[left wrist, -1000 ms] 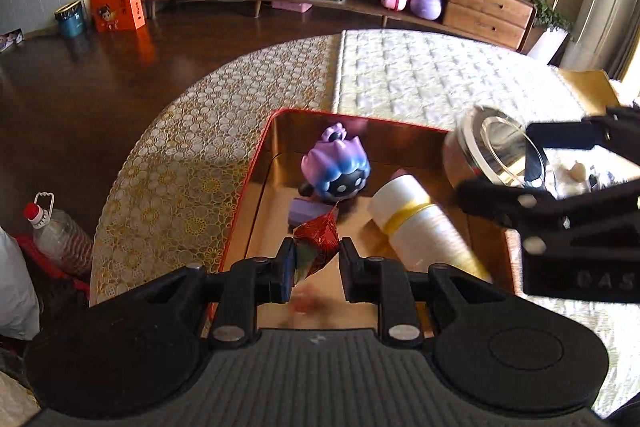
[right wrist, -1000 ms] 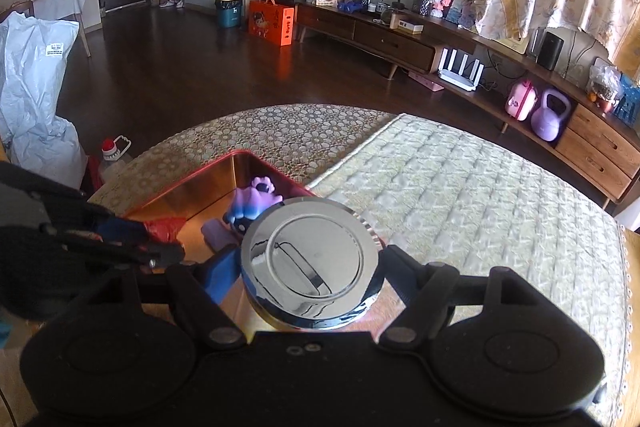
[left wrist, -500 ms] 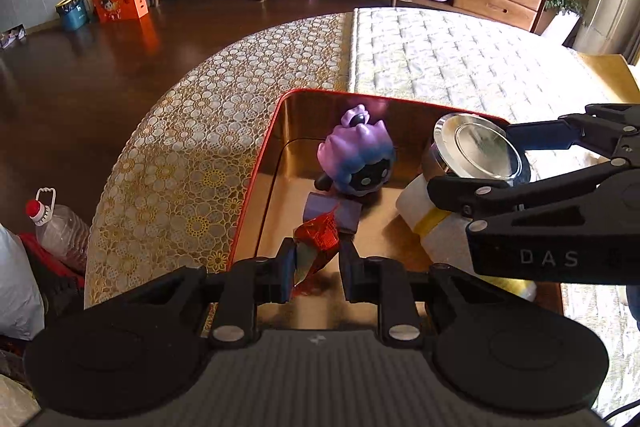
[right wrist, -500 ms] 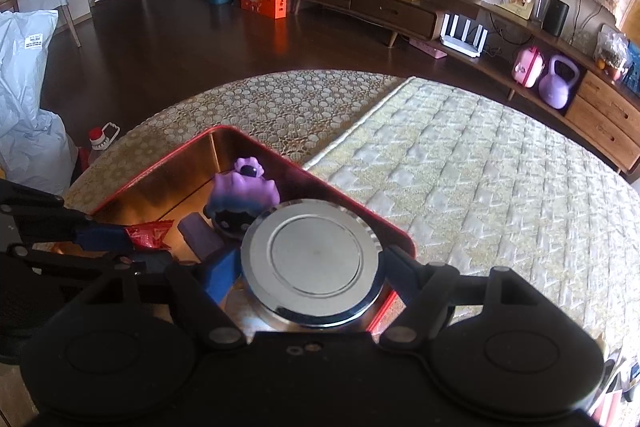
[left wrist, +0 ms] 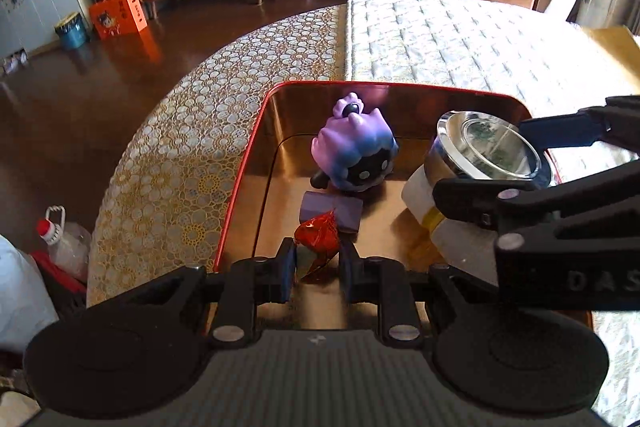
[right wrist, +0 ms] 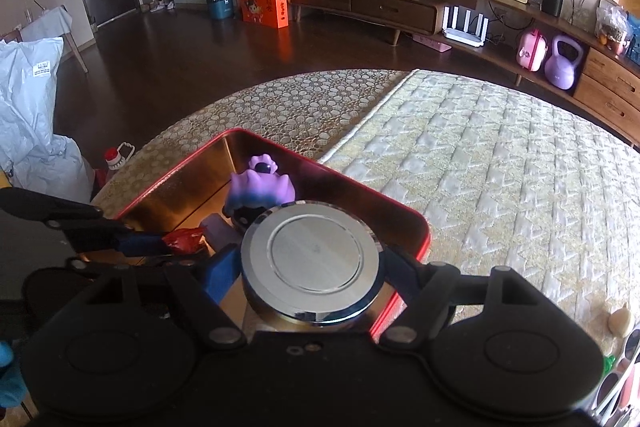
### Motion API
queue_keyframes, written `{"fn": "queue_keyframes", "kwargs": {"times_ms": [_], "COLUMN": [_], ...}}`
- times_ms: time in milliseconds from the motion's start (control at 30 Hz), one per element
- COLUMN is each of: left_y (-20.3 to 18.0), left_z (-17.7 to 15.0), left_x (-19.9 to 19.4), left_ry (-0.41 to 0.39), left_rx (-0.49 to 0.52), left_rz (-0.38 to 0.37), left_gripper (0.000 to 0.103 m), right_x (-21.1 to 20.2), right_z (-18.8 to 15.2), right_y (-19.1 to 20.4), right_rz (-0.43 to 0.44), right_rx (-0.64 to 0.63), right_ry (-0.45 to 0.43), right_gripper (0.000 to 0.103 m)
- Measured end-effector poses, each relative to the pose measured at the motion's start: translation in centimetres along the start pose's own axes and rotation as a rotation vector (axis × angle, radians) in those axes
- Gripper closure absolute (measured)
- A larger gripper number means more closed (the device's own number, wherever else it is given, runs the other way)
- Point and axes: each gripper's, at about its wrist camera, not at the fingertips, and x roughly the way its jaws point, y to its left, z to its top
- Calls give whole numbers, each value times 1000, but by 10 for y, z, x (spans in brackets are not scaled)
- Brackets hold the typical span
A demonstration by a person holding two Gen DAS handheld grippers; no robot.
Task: Organize rigid objects
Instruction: 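Open the left tool to drop the packet while the right tool releases the tin into the box, then move both tools back from the box to the item pile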
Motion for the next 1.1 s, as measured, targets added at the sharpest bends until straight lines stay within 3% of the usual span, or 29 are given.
{"fn": "queue_keyframes", "kwargs": {"times_ms": [500,1100], "left_y": [2,-12], "left_z": [0,-13], "left_x": [-10,-67], "left_ry": [20,-42], "left_rx": [-39,-59], "left_rz": [2,-54], "left_gripper": [79,77], "right_x": [-42,-111], "right_z": [-9,-39], "right_y": [-7,-15], "right_rz": [62,62], "right_rx": [51,79], "right_ry": [-48,-104], "right_gripper": [21,17]}}
